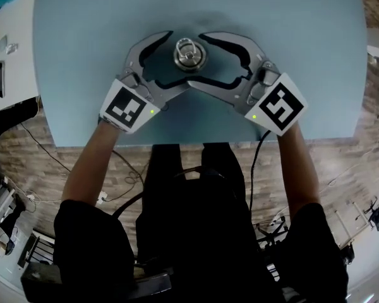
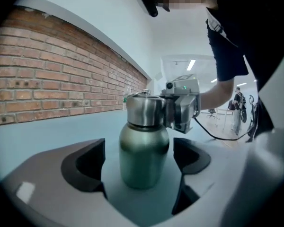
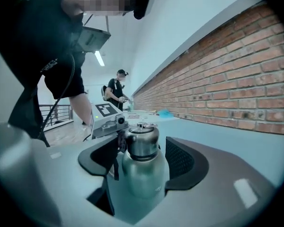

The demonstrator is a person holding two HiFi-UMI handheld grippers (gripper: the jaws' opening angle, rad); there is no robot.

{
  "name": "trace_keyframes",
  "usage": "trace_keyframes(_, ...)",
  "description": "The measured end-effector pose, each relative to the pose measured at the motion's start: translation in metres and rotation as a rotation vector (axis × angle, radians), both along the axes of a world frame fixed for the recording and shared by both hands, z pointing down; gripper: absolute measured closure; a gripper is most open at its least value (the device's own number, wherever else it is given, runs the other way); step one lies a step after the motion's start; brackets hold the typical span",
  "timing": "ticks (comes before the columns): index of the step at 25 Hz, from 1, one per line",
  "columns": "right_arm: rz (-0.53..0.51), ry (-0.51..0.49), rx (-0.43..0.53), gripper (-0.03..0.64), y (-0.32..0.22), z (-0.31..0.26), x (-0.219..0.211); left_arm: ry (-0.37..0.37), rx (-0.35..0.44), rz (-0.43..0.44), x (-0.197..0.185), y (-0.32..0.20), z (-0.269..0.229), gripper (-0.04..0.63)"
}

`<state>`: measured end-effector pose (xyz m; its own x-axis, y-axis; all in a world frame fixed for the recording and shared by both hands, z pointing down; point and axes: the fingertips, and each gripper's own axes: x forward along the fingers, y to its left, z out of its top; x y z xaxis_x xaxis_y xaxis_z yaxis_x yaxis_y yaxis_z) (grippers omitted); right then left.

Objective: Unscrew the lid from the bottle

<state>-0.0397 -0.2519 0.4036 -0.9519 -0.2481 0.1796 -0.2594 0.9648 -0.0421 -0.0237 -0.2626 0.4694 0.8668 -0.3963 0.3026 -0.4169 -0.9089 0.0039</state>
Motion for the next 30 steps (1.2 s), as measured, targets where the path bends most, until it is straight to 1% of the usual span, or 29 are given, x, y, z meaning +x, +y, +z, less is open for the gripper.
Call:
trace_keyframes(4,0.164,-0.009,0.005,0.307,-0.003,0.004,0.006,0.061,0.02,-0.131,0.002,-0.006,-0.007,0.158)
trace_keyframes(6,0.256,-0.027,-0.001,0.311,-0.003,0.002,0.01,0.089,0.037,-0.204,0.002,-0.009,-0.01,0.158)
trace_keyframes(8,0.34,-0.051,-0.009,0.319,-0.003,0.0,0.011,0.112,0.038,-0.264,0.0,-0.01,-0.01,0.16)
trace_keyframes(10,0.407,-0.067,-0.02,0.321,-0.002,-0.001,0.011,0.129,0.036,-0.311,0.0,-0.01,-0.009,0.161)
trace_keyframes(12,0.453,-0.076,-0.034,0.321,0.0,-0.001,0.01,0.132,0.035,-0.353,0.0,-0.008,-0.008,0.161)
trace_keyframes(16,0.509,-0.048,-0.022,0.322,0.0,0.001,0.003,0.153,0.012,-0.448,-0.002,-0.008,-0.004,0.164)
trace_keyframes(20,0.548,-0.008,-0.016,0.322,-0.005,0.006,-0.003,0.164,0.009,-0.502,-0.003,-0.011,-0.003,0.17)
trace_keyframes(26,0.569,0.038,0.004,0.321,-0.009,0.009,-0.006,0.176,0.009,-0.506,0.005,-0.014,-0.005,0.17)
trace_keyframes(30,0.578,0.109,0.032,0.324,-0.01,0.015,-0.007,0.171,0.018,-0.504,0.007,-0.017,-0.006,0.177)
